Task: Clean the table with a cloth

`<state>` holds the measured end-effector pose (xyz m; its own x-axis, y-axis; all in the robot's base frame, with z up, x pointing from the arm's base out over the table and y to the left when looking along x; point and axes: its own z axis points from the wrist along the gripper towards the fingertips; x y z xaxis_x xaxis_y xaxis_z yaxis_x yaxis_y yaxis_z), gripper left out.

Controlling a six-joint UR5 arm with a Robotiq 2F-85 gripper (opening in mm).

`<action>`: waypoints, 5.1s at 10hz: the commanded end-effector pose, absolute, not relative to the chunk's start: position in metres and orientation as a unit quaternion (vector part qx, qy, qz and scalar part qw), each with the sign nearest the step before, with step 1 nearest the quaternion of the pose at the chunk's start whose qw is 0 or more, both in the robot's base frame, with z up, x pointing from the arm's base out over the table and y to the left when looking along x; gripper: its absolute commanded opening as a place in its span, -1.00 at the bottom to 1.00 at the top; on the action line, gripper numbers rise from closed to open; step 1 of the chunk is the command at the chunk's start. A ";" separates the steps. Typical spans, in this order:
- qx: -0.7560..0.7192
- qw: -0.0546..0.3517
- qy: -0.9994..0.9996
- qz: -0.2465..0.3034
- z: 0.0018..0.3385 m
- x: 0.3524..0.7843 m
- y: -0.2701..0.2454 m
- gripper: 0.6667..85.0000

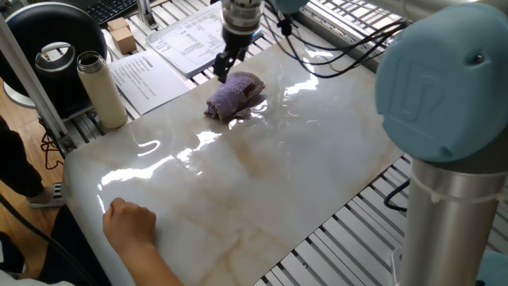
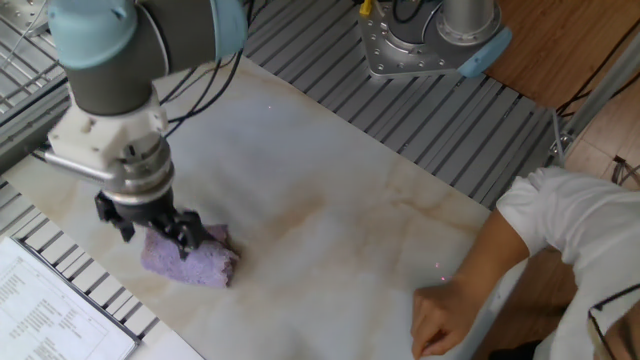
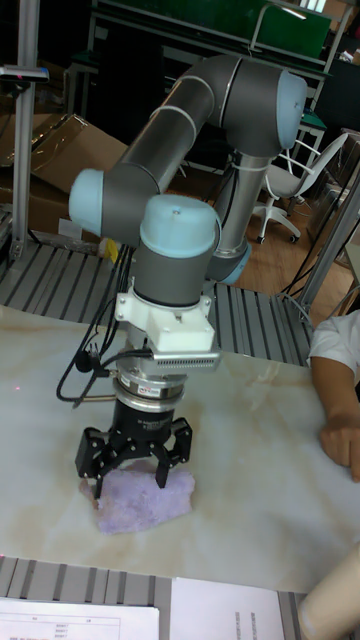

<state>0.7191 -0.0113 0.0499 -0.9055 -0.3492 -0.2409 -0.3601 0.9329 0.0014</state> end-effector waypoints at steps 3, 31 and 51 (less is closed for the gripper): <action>-0.188 0.139 0.971 0.047 0.024 0.724 -0.011 0.95; -0.140 0.094 0.983 0.073 0.041 0.688 -0.036 -0.98; -0.130 0.051 0.989 0.047 0.027 0.563 -0.078 -0.98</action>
